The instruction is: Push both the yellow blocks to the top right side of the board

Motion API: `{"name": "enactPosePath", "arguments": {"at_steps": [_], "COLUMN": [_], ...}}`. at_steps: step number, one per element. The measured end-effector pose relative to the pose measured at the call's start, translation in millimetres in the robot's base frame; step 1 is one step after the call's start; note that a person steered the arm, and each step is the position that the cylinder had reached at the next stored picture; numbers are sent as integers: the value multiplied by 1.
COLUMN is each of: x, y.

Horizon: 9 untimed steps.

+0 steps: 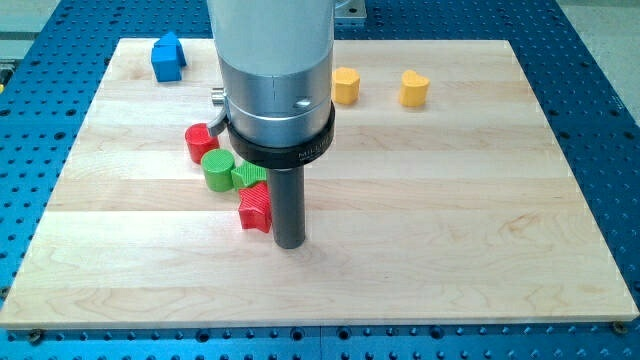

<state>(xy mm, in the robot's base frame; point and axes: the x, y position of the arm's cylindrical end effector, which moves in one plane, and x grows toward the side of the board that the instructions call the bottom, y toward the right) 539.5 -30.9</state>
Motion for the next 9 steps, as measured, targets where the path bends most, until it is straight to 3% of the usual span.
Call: {"name": "enactPosePath", "arguments": {"at_steps": [4, 5, 8, 9], "x": [0, -18, -205, -203], "y": [35, 42, 81, 46]}}
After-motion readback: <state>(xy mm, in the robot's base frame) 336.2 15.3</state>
